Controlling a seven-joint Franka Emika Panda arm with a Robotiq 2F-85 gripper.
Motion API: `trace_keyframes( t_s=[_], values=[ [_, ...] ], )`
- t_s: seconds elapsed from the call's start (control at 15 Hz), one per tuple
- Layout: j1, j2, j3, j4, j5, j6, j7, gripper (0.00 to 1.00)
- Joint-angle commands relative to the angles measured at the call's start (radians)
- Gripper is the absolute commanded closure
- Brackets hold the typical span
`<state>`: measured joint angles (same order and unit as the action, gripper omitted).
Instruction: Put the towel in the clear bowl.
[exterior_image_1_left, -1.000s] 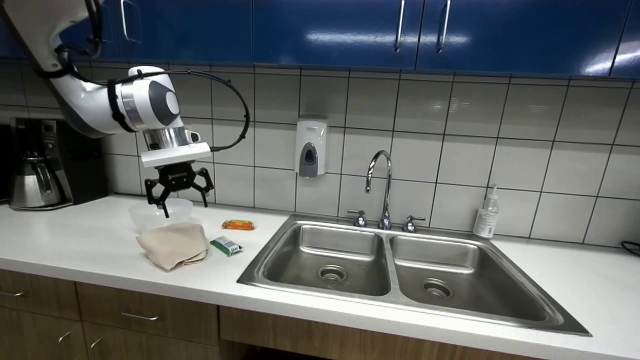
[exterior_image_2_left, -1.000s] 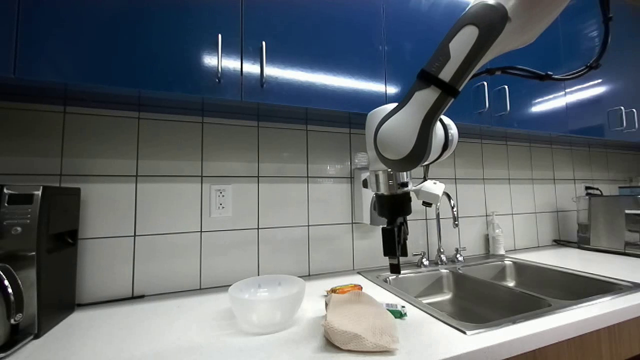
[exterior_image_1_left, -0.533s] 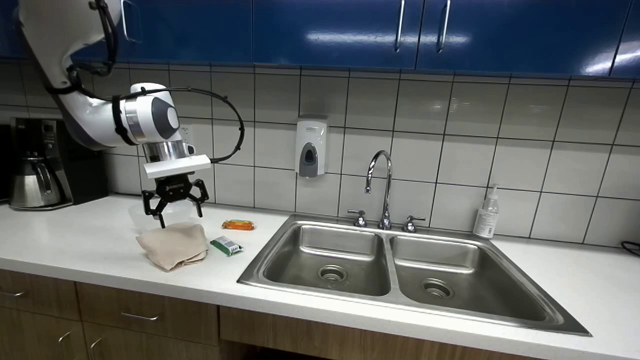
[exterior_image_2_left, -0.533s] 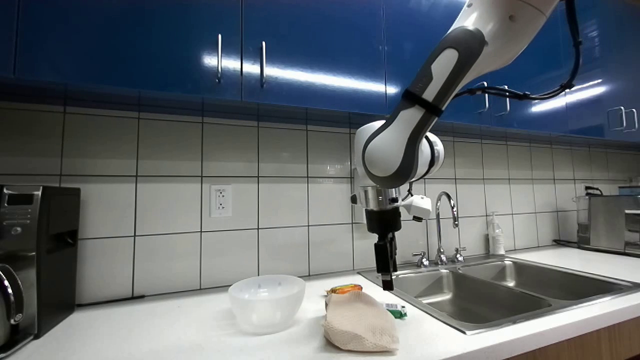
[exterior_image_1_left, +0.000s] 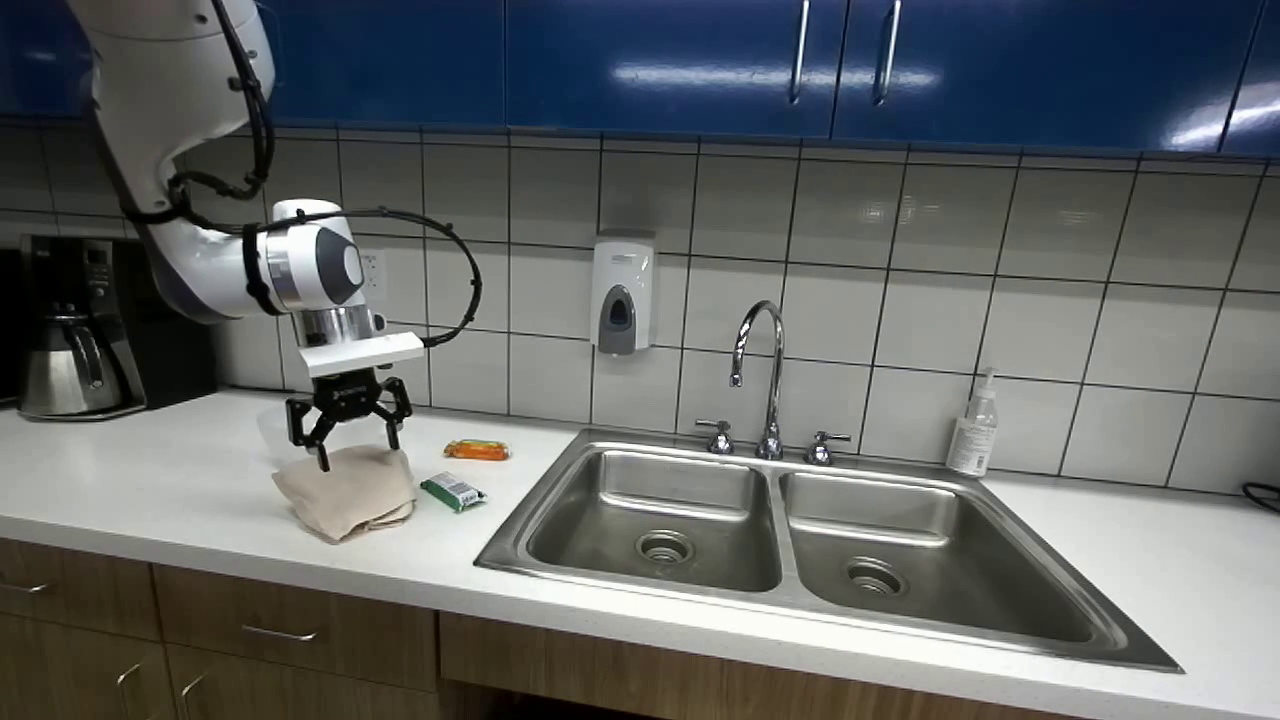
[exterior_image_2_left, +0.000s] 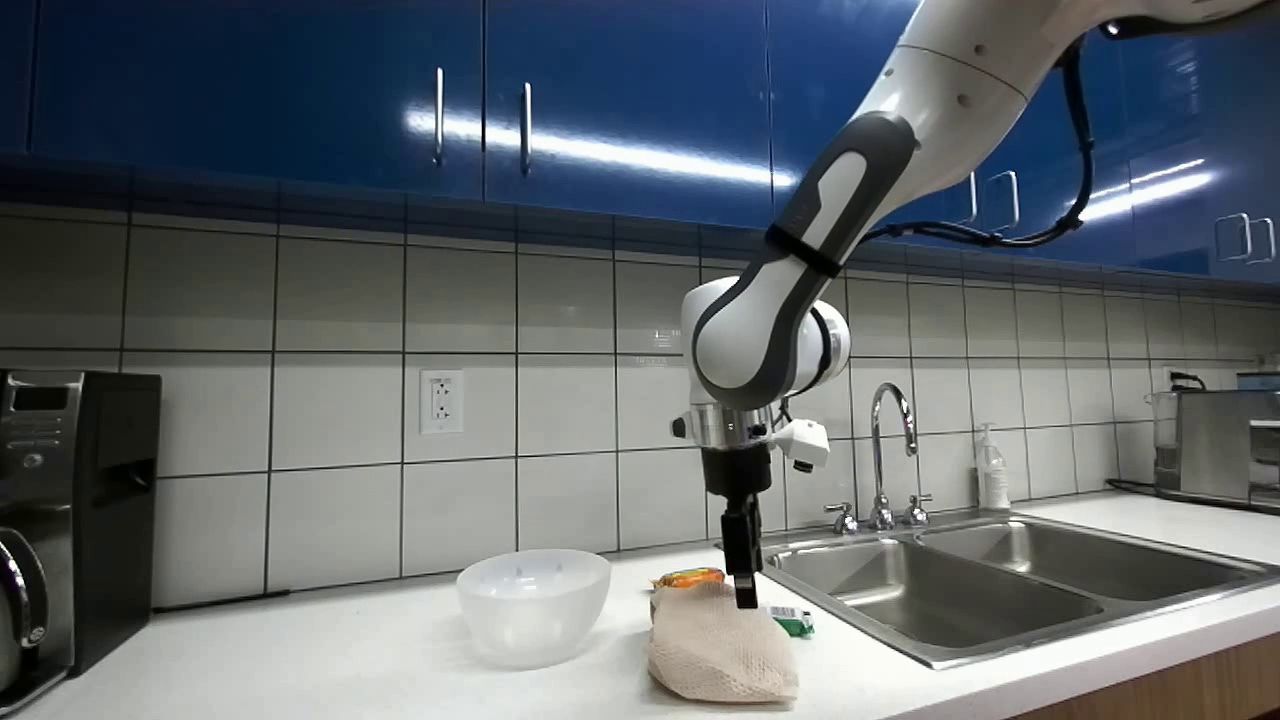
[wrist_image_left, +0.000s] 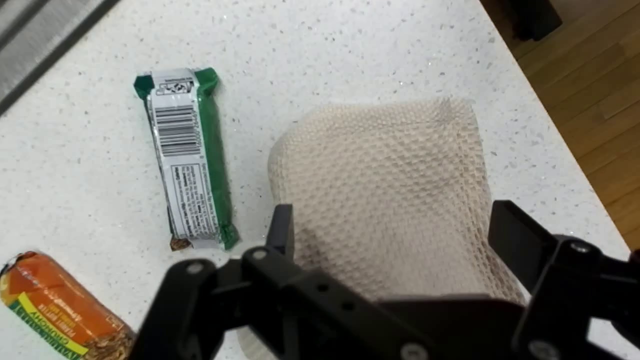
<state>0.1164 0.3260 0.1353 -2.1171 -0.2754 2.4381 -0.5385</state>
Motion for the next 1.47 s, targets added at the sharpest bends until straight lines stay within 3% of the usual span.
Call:
trace_keyframes(
  t_s=[0.0, 0.6, 1.4],
  values=[
    [-0.006, 0.075, 0.023, 0.090, -0.008, -0.024, -0.049, 0.00],
    [-0.009, 0.198, 0.045, 0.209, -0.001, -0.028, -0.131, 0.00],
    [-0.021, 0.242, 0.053, 0.217, 0.014, -0.022, -0.183, 0.00]
  ],
)
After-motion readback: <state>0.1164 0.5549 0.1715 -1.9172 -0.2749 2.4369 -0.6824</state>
